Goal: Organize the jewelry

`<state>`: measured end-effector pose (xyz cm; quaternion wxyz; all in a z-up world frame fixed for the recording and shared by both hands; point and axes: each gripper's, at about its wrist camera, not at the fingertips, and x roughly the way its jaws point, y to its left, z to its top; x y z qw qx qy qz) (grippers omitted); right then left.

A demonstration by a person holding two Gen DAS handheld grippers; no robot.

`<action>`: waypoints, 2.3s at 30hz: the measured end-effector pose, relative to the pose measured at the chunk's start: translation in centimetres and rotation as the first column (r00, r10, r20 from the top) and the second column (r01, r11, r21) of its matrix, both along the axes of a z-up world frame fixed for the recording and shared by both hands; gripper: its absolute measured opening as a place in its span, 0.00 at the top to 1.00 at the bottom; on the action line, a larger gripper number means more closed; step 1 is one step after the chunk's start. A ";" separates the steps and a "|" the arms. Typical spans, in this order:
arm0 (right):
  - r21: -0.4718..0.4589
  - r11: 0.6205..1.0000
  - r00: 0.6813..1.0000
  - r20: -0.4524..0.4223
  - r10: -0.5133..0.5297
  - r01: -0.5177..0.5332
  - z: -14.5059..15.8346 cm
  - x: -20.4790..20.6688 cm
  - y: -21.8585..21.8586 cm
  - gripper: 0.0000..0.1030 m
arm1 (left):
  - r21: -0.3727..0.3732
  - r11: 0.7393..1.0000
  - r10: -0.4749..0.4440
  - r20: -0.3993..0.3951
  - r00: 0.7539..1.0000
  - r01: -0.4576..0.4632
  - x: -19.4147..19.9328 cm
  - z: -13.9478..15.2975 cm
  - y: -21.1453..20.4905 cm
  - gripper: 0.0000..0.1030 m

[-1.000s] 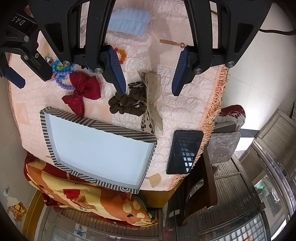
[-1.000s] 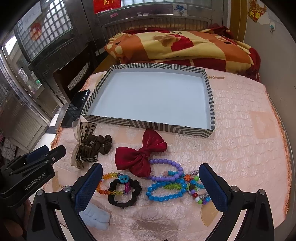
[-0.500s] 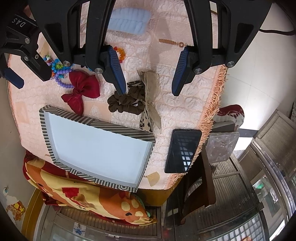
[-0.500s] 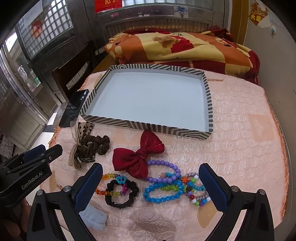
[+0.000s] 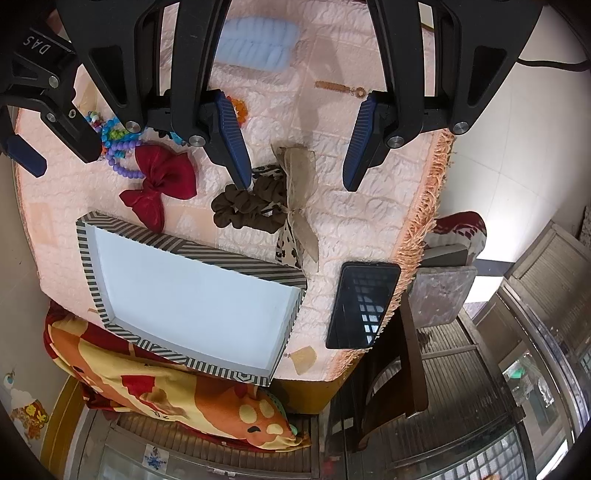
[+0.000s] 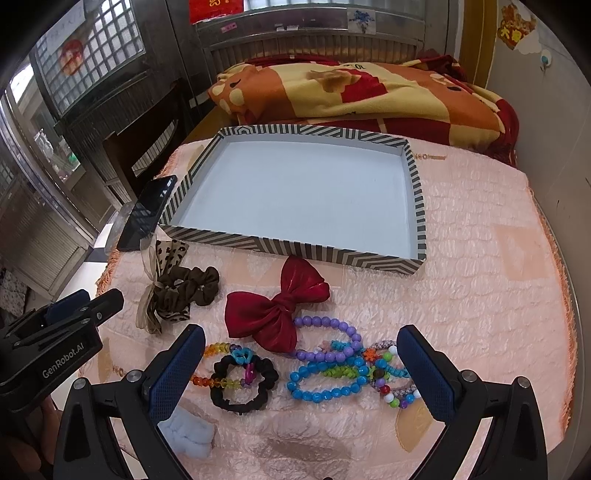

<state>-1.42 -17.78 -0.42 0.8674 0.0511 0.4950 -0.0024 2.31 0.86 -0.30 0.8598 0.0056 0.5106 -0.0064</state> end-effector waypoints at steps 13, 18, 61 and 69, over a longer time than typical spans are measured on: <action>0.006 1.000 1.000 -0.012 0.018 -0.018 -0.8 0.1 -1.0 0.00 | -0.041 0.999 0.013 -0.027 1.000 -0.014 0.7 -0.3 1.2 0.50; 0.026 0.999 0.999 -0.024 0.021 -0.020 -1.7 0.1 -2.0 0.00 | -0.102 0.995 0.008 -0.049 0.999 -0.013 1.6 -0.7 3.3 0.50; 0.288 0.953 0.994 -0.013 0.106 -0.098 -1.1 8.0 -1.5 0.85 | -0.164 0.979 -0.149 -0.151 0.977 0.124 7.9 -2.9 3.7 0.82; 0.267 0.963 0.999 -0.013 0.041 -0.036 -1.6 13.3 -1.8 0.85 | -0.189 0.967 -0.186 -0.072 0.980 0.170 11.2 0.7 0.7 0.82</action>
